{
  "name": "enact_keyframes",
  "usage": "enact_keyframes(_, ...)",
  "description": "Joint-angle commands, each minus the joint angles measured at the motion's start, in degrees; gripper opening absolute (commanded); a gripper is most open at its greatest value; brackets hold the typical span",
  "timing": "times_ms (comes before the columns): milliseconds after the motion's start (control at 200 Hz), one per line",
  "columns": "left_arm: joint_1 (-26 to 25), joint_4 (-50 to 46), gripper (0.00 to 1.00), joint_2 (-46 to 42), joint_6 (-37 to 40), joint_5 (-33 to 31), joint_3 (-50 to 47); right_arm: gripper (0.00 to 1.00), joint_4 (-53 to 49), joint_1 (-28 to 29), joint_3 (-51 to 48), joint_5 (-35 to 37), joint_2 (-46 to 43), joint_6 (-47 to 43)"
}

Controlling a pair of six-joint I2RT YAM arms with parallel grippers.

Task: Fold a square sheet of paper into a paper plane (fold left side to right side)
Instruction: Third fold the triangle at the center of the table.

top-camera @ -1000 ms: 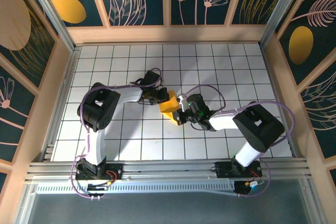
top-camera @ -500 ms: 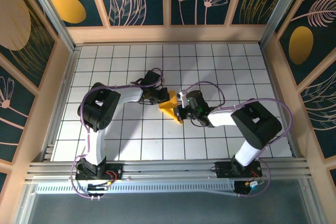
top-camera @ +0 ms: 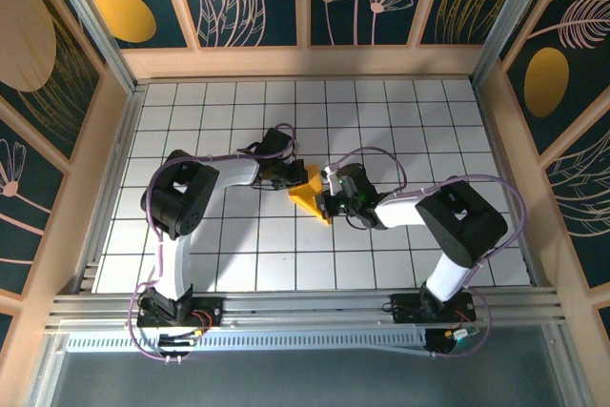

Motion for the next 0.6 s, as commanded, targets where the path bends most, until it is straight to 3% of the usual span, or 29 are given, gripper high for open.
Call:
enact_keyframes(0, -0.51, -4.2, 0.0, 3.43, 1.12, -2.13, -0.38, 0.0, -0.46, -0.57, 1.58, 1.6, 1.22, -1.14)
enact_keyframes(596, -0.51, -4.14, 0.0, 3.72, 1.04, -2.09, -0.29, 0.0, 0.25, -0.93, 1.54, 2.08, 1.81, -1.16)
